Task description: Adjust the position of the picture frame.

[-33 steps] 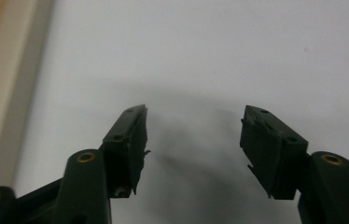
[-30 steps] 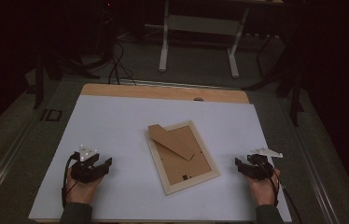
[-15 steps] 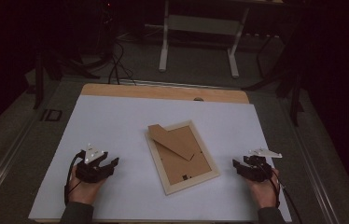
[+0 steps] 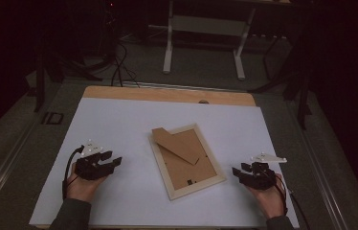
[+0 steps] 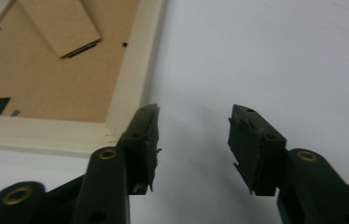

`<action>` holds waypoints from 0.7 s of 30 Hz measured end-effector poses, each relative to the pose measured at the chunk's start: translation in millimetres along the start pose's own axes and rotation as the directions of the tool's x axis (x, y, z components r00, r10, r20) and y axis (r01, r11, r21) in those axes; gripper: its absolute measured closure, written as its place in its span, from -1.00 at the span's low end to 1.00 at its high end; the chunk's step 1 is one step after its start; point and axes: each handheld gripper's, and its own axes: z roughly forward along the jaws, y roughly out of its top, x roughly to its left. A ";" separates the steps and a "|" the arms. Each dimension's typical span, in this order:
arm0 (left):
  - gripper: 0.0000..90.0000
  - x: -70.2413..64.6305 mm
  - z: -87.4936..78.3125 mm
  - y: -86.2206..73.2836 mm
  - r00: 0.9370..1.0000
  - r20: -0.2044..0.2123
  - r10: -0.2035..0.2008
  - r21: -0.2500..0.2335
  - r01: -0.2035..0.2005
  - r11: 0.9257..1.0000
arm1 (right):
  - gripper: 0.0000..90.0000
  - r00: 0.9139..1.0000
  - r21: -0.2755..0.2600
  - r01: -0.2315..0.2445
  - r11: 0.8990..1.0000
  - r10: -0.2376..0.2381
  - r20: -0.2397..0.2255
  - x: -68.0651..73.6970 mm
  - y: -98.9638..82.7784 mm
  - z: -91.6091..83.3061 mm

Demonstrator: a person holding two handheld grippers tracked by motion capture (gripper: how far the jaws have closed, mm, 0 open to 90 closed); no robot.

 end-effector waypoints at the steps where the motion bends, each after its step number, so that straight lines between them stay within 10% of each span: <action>1: 0.17 0.0 0.0 0.0 1.000 0.000 0.000 0.000 0.000 1.000 | 0.21 1.000 0.000 0.000 1.000 0.000 0.000 0.0 0.0 0.0; 12: 0.16 -2.2 7.3 20.2 0.999 -0.014 0.048 -0.051 -0.049 0.998 | 0.93 0.997 0.022 0.067 0.998 -0.066 -0.027 20.7 -1.9 -1.7; 21: 0.20 2.8 11.6 29.1 0.999 -0.005 0.037 -0.042 -0.037 0.998 | 0.99 0.992 0.038 0.117 0.992 -0.116 -0.041 34.8 -0.1 3.7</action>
